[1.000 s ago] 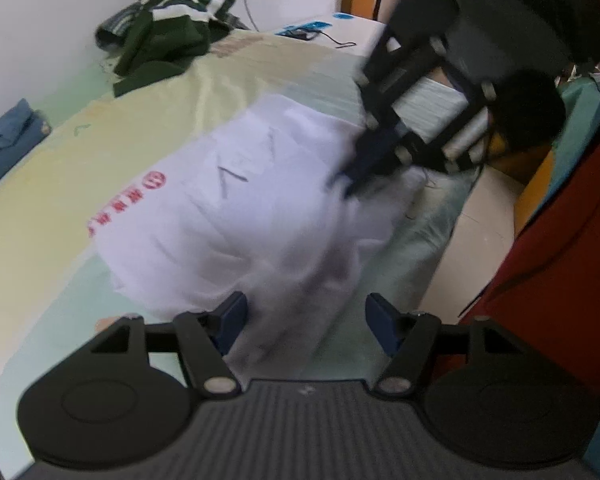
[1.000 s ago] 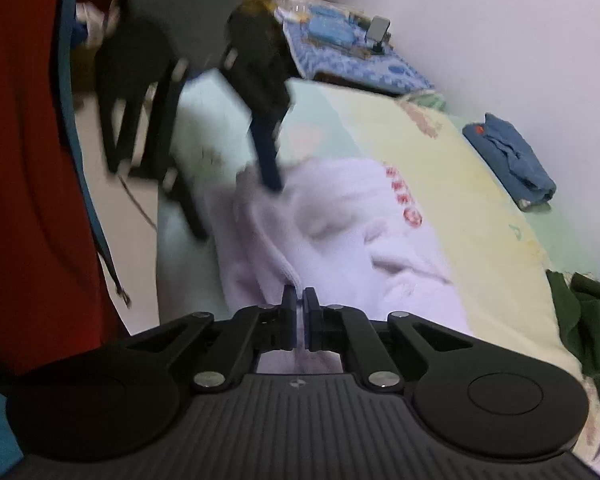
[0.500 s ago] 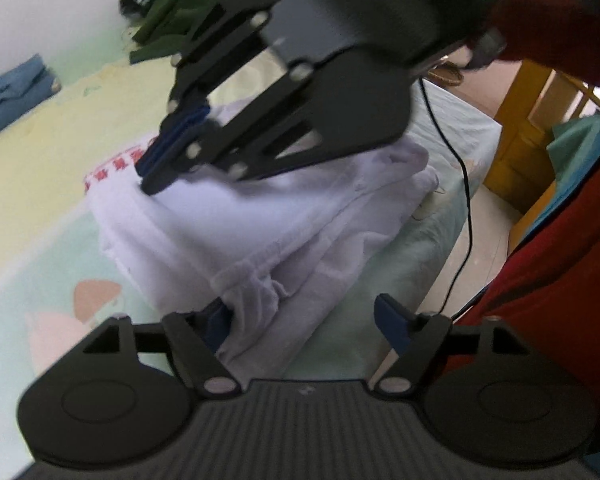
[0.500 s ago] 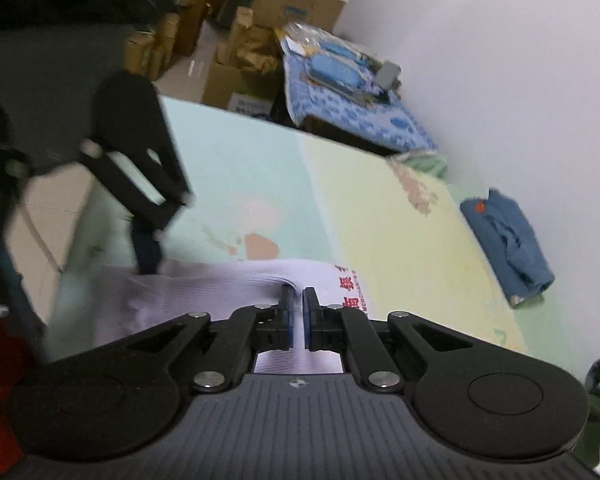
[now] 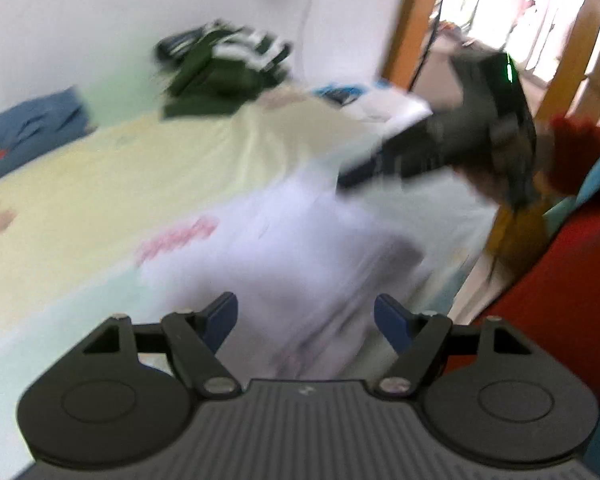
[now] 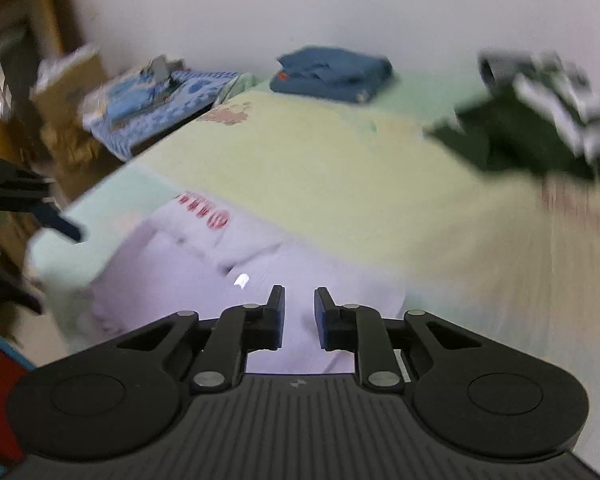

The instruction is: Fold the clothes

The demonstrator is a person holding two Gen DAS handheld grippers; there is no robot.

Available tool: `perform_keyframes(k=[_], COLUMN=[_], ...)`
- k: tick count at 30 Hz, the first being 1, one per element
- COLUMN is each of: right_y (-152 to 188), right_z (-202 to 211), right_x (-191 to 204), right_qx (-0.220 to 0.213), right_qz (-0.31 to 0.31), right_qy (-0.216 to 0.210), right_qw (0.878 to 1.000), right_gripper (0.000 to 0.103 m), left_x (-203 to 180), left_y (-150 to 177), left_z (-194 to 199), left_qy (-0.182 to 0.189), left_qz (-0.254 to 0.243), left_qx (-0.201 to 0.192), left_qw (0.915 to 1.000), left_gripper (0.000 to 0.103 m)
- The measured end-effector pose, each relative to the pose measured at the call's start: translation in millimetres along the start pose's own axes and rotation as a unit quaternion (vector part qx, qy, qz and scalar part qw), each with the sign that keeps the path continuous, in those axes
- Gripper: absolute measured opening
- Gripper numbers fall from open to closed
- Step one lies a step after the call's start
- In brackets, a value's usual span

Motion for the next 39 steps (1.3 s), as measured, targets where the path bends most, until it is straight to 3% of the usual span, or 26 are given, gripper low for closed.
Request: perform_keyframes(k=[4, 8, 12, 14, 16, 21, 24, 28, 30, 34, 36, 39], right_y=[22.6, 42.6, 58.8, 67.0, 57.8, 25.6, 17.4, 26.5, 32.6, 32.5, 34.4, 46.1], right_z=[-2.1, -3.0, -0.4, 0.9, 6.5, 13.6, -14.3, -41.1, -41.9, -16.4, 5.5, 21.5], right_x=[8.6, 7.8, 1.1, -2.2, -10.6, -13.2, -12.1, -22.6, -24.4, -22.8, -17.5, 3.7], right_qx=[-0.003, 0.001, 0.009, 0.013, -0.003, -0.067, -0.053, -0.022, -0.029, -0.036, -0.054, -0.048], right_qz=[-0.046, -0.072, -0.086, -0.093, -0.108, -0.101, -0.091, -0.083, -0.065, -0.079, -0.095, -0.088], right_qy=[0.005, 0.026, 0.046, 0.056, 0.063, 0.046, 0.033, 0.067, 0.078, 0.074, 0.04, 0.004], right_qw=[0.999, 0.997, 0.995, 0.994, 0.992, 0.992, 0.994, 0.994, 0.994, 0.993, 0.993, 0.995], right_gripper=[0.019, 0.019, 0.018, 0.019, 0.02, 0.02, 0.019, 0.017, 0.017, 0.022, 0.022, 0.022], left_x=[7.3, 26.0, 29.7, 25.2, 22.9, 23.7, 33.1, 44.5, 42.9, 32.0, 24.1, 20.6], left_y=[2.2, 21.3, 29.5, 28.3, 21.9, -0.4, -4.5, 2.6, 4.2, 8.0, 15.4, 34.4], left_z=[-42.5, -54.8, -60.5, -61.9, -55.4, -45.6, -63.7, -76.3, -71.7, -50.4, -37.7, -34.3], left_qy=[-0.012, -0.015, -0.008, -0.017, -0.025, -0.031, -0.036, -0.042, -0.042, -0.043, -0.038, -0.044], left_qz=[-0.014, -0.002, 0.016, 0.004, 0.006, 0.026, 0.04, 0.055, 0.063, 0.079, 0.086, 0.1], left_qx=[0.024, 0.053, 0.062, 0.067, 0.061, 0.006, 0.006, 0.001, -0.005, -0.01, -0.012, 0.0], left_qw=[0.9995, 0.9985, 0.9979, 0.9976, 0.9978, 0.9992, 0.9985, 0.9976, 0.9971, 0.9959, 0.9955, 0.9941], left_gripper=[0.077, 0.078, 0.092, 0.09, 0.082, 0.083, 0.081, 0.082, 0.082, 0.081, 0.082, 0.084])
Point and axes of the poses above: each gripper's, at about its wrist camera, not at the fingertips, and z roughly against the way its jaws point, x to its left, y to its underside, the point moved 6 cm from there along -z, roughly the way its jaws point, and after that the axes turned 13 degrees about z, right-handed, at the moved point
